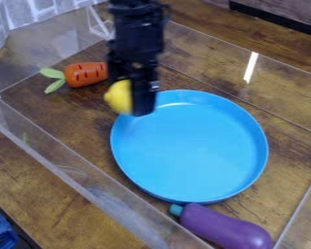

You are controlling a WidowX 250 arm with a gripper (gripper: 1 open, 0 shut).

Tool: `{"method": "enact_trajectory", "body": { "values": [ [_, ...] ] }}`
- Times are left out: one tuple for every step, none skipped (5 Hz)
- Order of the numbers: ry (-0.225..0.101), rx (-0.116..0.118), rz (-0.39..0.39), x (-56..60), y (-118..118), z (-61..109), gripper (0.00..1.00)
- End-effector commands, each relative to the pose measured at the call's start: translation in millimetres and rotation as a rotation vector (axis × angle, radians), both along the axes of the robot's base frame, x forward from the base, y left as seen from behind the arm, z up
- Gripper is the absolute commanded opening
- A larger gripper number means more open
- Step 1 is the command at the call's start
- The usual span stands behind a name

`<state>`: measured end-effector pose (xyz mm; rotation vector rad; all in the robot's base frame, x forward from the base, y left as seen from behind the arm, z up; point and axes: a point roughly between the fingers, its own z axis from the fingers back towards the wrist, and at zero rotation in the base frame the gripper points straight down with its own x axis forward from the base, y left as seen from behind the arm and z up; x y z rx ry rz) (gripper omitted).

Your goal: Put the lemon on the blue tray

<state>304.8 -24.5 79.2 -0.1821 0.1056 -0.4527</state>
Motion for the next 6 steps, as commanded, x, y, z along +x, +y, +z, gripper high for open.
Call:
{"method": "enact_trajectory", "body": {
  "values": [
    [-0.098, 0.001, 0.01, 11.9, -32.3, 31.9, 0.0],
    [-0.1, 0.007, 0.093, 2.2, -55.1, 30.2, 0.0],
    [-0.089, 0.025, 0.171, -6.0, -59.2, 20.4, 0.0],
    [-0.075, 0.029, 0.265, -9.6, -61.2, 12.6, 0.0],
    [-0.069, 0.033, 0.257, -2.6, -39.7, 9.6, 0.0],
    [-0.063, 0.03, 0.248, 2.4, -22.6, 7.7, 0.0]
  ]
}}
